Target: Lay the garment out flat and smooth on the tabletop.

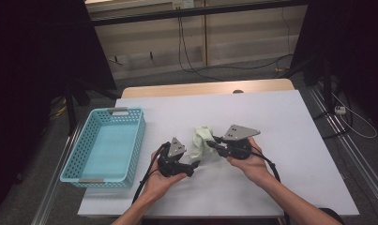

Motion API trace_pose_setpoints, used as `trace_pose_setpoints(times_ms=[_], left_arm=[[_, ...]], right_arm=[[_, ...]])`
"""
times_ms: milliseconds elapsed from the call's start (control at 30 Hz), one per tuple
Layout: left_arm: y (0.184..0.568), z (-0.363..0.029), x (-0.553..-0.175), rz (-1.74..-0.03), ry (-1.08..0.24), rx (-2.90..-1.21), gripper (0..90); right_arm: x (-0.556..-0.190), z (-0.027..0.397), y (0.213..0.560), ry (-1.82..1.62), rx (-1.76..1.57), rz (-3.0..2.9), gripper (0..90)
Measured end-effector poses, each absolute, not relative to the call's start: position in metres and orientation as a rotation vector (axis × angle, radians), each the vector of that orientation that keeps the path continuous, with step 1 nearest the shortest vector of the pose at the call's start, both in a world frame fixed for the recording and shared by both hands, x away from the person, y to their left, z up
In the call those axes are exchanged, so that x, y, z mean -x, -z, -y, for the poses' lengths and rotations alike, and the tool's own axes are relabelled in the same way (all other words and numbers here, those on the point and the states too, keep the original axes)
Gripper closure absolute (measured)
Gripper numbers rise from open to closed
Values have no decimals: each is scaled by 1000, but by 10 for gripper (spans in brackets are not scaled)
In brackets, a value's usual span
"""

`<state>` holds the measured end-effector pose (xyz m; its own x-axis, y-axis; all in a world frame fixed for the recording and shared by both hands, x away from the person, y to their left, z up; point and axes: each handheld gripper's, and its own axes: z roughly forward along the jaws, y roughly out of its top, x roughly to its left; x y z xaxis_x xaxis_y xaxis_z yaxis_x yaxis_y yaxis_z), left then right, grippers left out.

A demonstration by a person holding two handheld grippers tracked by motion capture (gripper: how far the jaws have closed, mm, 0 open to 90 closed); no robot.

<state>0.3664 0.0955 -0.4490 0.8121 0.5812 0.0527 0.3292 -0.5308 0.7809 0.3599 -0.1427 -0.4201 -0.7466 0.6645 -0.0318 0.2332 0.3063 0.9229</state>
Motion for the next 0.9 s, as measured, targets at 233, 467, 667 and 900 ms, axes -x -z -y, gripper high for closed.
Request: trace_pose_setpoints(times_ms=[233,467,667,900], left_arm=[[437,-107,-365,-699,-235,-2091,676],[427,-121,-359,-704,-210,-2068,859],[428,-124,-360,-722,-188,-2071,857],[428,-124,-360,-724,-194,-2079,856]], right_arm=[[-353,139,412,-1454,-749,-2185,791],[-361,147,428,-1325,-799,-2226,731],[-364,151,431,-1297,-822,-2217,685],[-367,159,438,-1264,-873,-2210,637]])
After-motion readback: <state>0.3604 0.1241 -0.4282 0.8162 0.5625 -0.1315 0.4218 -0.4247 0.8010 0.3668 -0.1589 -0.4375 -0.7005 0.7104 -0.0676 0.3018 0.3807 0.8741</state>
